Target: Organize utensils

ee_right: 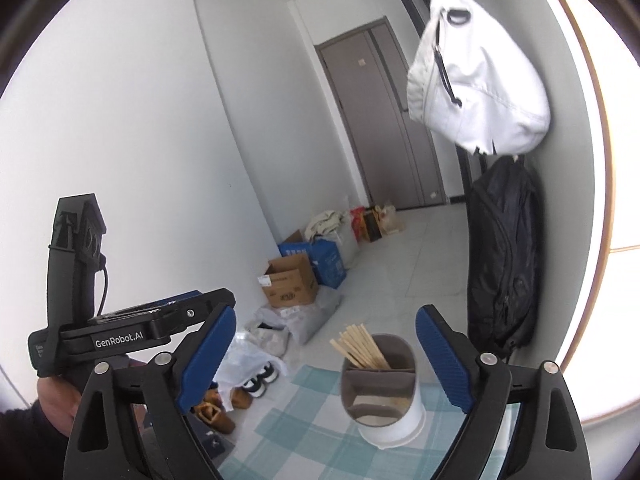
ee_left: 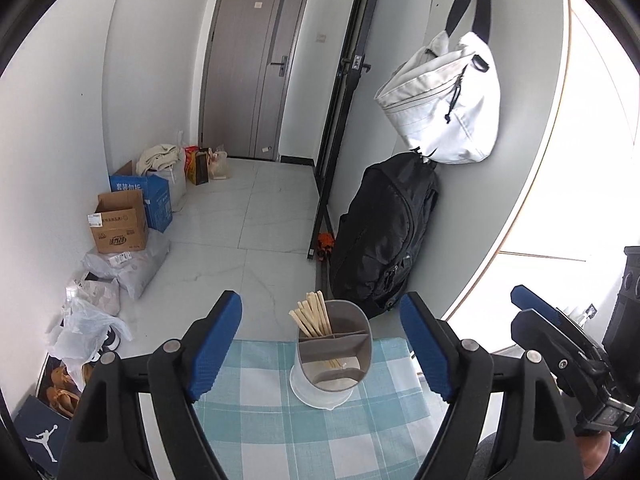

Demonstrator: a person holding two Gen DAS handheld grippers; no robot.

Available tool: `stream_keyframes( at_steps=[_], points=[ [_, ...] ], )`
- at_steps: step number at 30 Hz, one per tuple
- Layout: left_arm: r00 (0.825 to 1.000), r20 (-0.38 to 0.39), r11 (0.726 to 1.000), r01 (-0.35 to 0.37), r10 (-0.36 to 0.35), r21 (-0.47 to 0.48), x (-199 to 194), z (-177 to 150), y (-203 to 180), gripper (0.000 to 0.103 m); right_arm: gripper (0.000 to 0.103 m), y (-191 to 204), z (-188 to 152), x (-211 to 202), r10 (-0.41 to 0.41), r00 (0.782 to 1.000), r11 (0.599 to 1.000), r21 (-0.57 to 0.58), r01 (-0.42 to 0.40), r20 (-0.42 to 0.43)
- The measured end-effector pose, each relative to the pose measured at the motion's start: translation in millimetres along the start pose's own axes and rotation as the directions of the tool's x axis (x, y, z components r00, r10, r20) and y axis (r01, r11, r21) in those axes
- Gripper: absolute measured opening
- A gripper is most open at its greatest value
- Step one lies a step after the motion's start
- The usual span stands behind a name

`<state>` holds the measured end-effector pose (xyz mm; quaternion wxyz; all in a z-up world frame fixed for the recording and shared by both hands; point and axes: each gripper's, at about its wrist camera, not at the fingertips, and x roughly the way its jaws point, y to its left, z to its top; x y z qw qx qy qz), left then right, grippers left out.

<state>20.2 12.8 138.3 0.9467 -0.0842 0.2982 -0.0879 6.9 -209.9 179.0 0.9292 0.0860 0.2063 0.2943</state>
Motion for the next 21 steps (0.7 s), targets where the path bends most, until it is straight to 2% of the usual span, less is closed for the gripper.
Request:
stream_keyframes(
  at_steps=[4, 6, 9, 15, 21],
  points=[
    [0.999, 0.039, 0.999, -0.016, 0.015, 0.028, -19, -11, -6, 0.08, 0.1, 11, -9, -24, -0.008, 0.999, 1.0, -0.017, 0.009, 0.045],
    [0.998, 0.065, 0.999, -0.025, 0.023, 0.034, -29, -18, -8, 0.087, 0.103, 17, -17, -37, -0.017, 0.997, 0.999, -0.032, 0.02, 0.076],
    [0.993, 0.116, 0.998, -0.038, 0.032, 0.044, -40, -31, -10, 0.091, 0.103, 23, -29, -51, -0.033, 0.993, 0.998, -0.058, 0.04, 0.113],
    [0.986, 0.157, 0.997, -0.059, 0.052, 0.04, -44, -59, -6, 0.092, 0.103, 27, -64, -62, -0.084, 0.986, 0.99, -0.099, 0.099, 0.147],
    [0.969, 0.23, 0.995, -0.097, 0.088, 0.026, -40, -99, 3, 0.092, 0.103, 23, -102, -64, -0.124, 0.978, 0.983, -0.116, 0.144, 0.168]
  ],
)
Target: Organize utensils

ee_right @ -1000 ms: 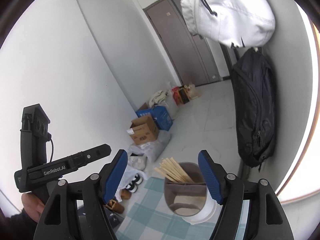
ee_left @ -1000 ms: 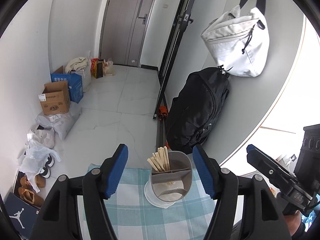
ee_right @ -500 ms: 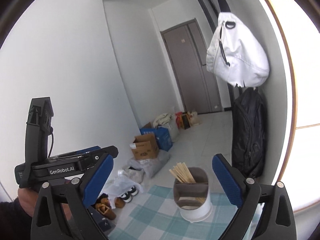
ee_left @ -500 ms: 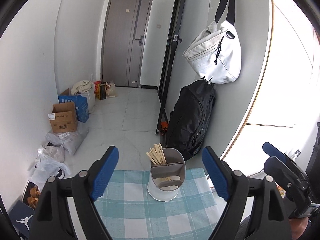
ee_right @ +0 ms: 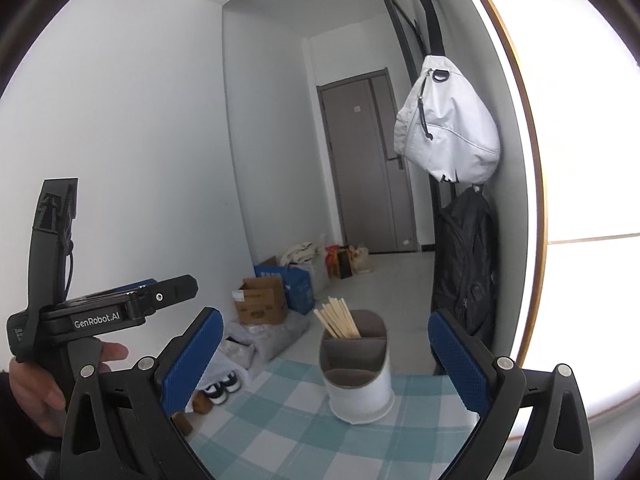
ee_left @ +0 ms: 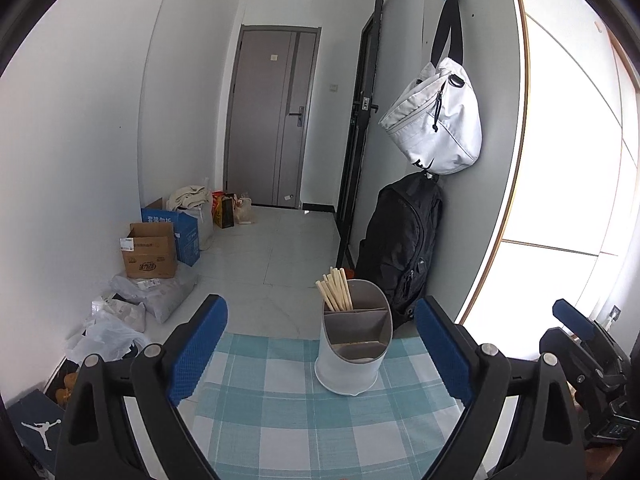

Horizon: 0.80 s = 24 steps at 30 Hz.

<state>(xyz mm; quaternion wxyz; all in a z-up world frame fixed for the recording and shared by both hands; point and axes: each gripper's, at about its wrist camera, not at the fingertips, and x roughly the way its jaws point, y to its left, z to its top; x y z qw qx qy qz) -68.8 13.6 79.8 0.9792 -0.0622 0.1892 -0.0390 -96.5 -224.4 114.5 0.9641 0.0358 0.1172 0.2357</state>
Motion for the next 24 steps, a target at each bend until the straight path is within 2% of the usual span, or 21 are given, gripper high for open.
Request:
stream_keyframes(
  at_steps=[9, 14, 17, 24],
  points=[
    [0.998, -0.017, 0.998, -0.058, 0.059, 0.023, 21, -47, 10, 0.092, 0.103, -4, -52, 7, -0.065, 0.998, 0.998, -0.02, 0.064, -0.015],
    [0.997, -0.028, 0.996, -0.071, 0.072, 0.045, 31, -55, 9, 0.092, 0.103, -1, -57, 11, -0.066, 0.998, 0.997, -0.04, 0.066, -0.001],
    [0.995, -0.029, 0.995, -0.09, 0.091, 0.045, 34, -60, 13, 0.092, 0.103, -3, -63, 20, -0.062, 0.998, 0.998, -0.025, 0.062, -0.033],
    [0.992, -0.086, 0.996, -0.092, 0.093, 0.021, 44, -62, 17, 0.092, 0.103, -5, -68, 29, -0.058, 0.997, 0.998, -0.003, 0.058, -0.047]
  ],
)
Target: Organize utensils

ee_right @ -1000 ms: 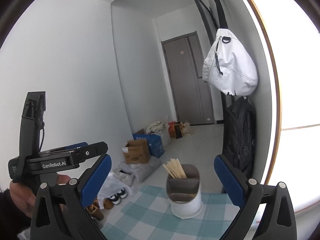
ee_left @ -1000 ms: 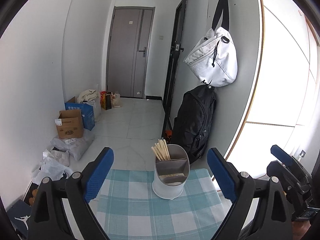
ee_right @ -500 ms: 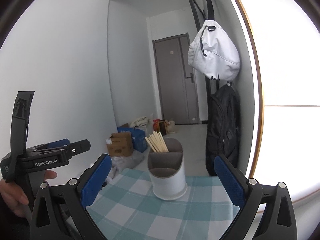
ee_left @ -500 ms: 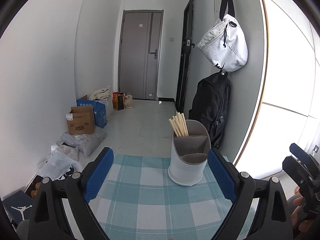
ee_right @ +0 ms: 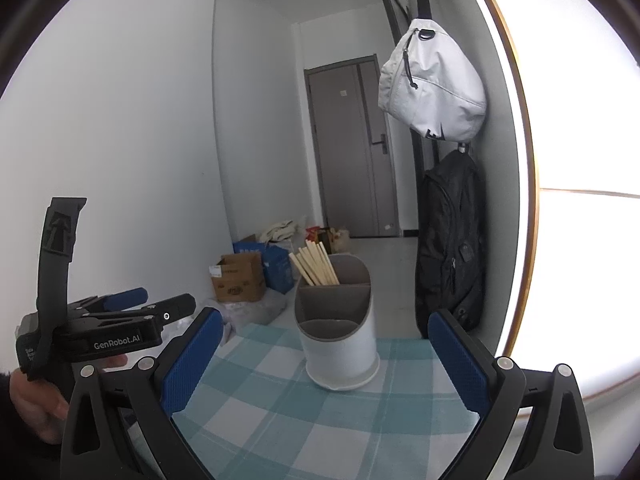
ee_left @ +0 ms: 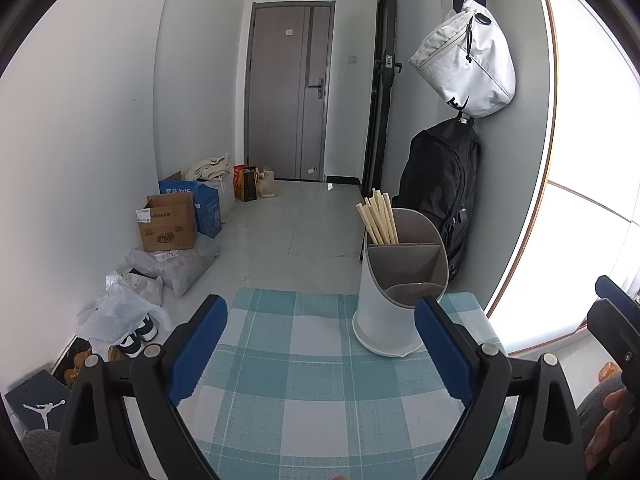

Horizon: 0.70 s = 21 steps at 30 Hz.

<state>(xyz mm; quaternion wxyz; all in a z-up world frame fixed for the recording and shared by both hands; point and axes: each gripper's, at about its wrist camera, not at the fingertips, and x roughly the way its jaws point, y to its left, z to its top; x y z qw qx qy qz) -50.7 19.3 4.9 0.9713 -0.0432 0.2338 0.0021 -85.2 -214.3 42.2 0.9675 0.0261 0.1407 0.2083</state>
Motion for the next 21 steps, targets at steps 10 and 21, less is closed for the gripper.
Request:
stream_keyframes(
  at_steps=[10, 21],
  points=[
    [1.0, -0.028, 1.0, 0.009, -0.009, -0.02, 3.2, -1.7, 0.1, 0.092, 0.103, 0.0, -0.9, -2.3, -0.007, 1.0, 1.0, 0.009, 0.007, -0.005],
    [1.0, -0.002, 1.0, -0.013, 0.013, -0.001, -1.1, -0.9, -2.1, 0.092, 0.103, 5.0, -1.2, -4.3, -0.006, 1.0, 1.0, -0.014, 0.006, -0.004]
  ],
)
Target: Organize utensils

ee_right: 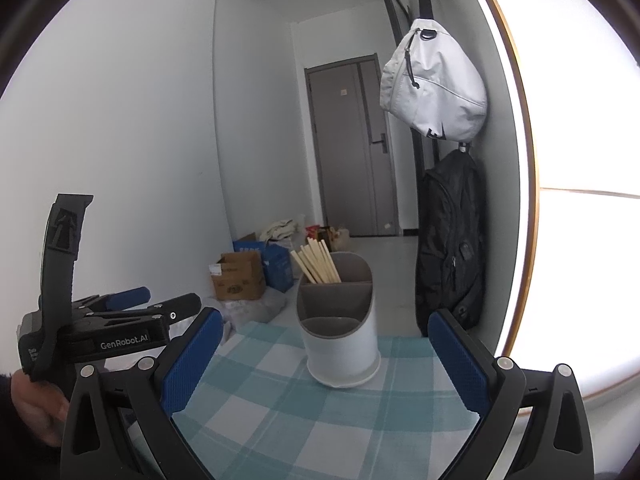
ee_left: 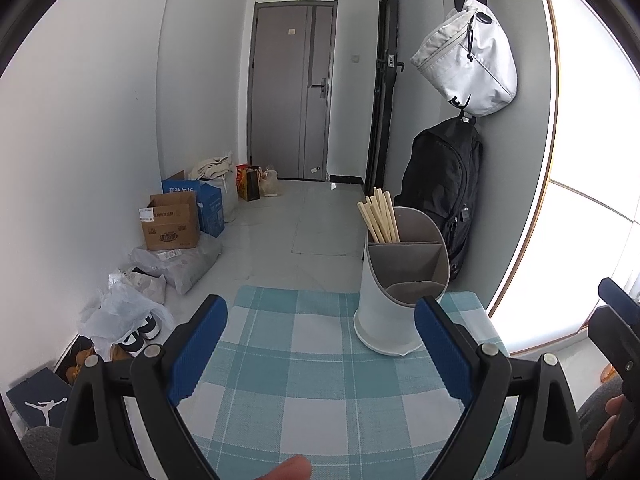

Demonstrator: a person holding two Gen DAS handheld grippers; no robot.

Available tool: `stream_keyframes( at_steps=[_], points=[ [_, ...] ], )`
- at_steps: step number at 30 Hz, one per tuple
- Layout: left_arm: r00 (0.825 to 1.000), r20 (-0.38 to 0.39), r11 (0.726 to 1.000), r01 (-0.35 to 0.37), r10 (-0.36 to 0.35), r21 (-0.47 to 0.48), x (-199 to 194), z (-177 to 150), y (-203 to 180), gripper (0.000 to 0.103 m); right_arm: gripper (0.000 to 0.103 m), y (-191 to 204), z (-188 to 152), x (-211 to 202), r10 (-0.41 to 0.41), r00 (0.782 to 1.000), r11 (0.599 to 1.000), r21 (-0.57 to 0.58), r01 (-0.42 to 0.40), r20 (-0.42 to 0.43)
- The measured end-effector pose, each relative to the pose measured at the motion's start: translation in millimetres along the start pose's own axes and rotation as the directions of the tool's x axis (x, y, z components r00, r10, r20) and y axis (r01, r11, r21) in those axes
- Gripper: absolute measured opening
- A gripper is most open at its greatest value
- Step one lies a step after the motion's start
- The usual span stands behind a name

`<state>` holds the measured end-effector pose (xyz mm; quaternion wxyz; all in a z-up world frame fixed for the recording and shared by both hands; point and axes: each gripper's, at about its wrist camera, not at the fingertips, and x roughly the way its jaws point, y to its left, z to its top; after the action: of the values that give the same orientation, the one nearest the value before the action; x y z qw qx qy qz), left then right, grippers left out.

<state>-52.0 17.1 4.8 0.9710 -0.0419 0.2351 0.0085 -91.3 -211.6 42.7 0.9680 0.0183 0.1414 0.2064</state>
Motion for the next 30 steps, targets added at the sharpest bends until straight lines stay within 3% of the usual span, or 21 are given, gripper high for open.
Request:
stream_keyframes(
  at_steps=[30],
  points=[
    [1.0, 0.019, 1.0, -0.004, 0.004, 0.025, -5.0, -1.9, -2.8, 0.092, 0.103, -3.5, -1.0, 1.3, -0.003, 1.0, 1.0, 0.011, 0.003, -0.01]
  ],
)
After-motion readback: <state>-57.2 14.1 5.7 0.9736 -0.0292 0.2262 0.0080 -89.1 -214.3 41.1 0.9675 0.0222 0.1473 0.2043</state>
